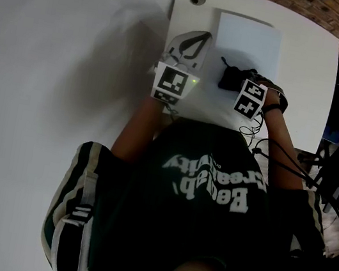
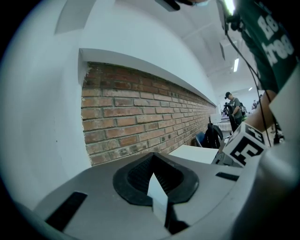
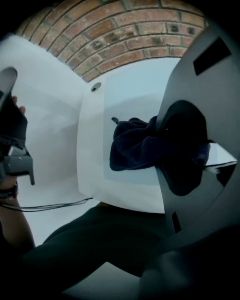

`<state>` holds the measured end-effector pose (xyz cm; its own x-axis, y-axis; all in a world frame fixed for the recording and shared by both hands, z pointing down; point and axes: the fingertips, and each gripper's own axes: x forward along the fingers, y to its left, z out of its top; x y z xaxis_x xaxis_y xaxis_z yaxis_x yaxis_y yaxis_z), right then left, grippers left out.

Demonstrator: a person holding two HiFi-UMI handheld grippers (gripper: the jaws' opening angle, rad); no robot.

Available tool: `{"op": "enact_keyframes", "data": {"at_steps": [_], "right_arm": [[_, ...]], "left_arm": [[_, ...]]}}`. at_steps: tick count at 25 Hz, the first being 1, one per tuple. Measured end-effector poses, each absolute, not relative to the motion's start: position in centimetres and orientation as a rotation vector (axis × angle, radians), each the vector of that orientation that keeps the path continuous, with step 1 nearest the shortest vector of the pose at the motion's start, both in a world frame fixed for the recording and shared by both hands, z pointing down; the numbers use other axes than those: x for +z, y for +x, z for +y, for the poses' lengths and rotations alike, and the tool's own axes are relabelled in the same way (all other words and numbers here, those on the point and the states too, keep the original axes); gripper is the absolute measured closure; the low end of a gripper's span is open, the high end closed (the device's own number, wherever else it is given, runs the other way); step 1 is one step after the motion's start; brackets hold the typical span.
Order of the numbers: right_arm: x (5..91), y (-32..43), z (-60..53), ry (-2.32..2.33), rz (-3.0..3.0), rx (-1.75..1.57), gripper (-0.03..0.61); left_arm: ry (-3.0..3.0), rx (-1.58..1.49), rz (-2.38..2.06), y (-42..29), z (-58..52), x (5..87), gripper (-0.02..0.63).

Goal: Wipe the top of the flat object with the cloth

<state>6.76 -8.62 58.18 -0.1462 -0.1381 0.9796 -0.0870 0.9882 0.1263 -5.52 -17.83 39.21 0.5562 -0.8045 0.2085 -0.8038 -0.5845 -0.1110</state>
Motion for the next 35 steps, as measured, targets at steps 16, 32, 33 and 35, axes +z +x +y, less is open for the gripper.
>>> {"op": "enact_keyframes", "data": {"at_steps": [16,32,33,35], "right_arm": [[53.8,0.6,-28.9,0.544,-1.814,-0.22,0.52],[57.7,5.3,-29.9,0.564,-1.742,-0.128,0.52],[57.7,6.6,-29.9,0.58,-1.729,-0.115,0.52],[57.9,9.4,-30.0,0.617,-1.699,-0.094,0.52]], "left_arm": [[-2.661,-0.463,1.658,-10.6,-18.4,39.5,0.617],[-2.707,-0.445,1.634,-8.8,-20.4,40.4,0.617],[-2.712,-0.442,1.621,-8.5,-20.6,40.3,0.617],[-2.724,-0.432,1.591,-7.8,-20.9,40.4,0.617]]}}
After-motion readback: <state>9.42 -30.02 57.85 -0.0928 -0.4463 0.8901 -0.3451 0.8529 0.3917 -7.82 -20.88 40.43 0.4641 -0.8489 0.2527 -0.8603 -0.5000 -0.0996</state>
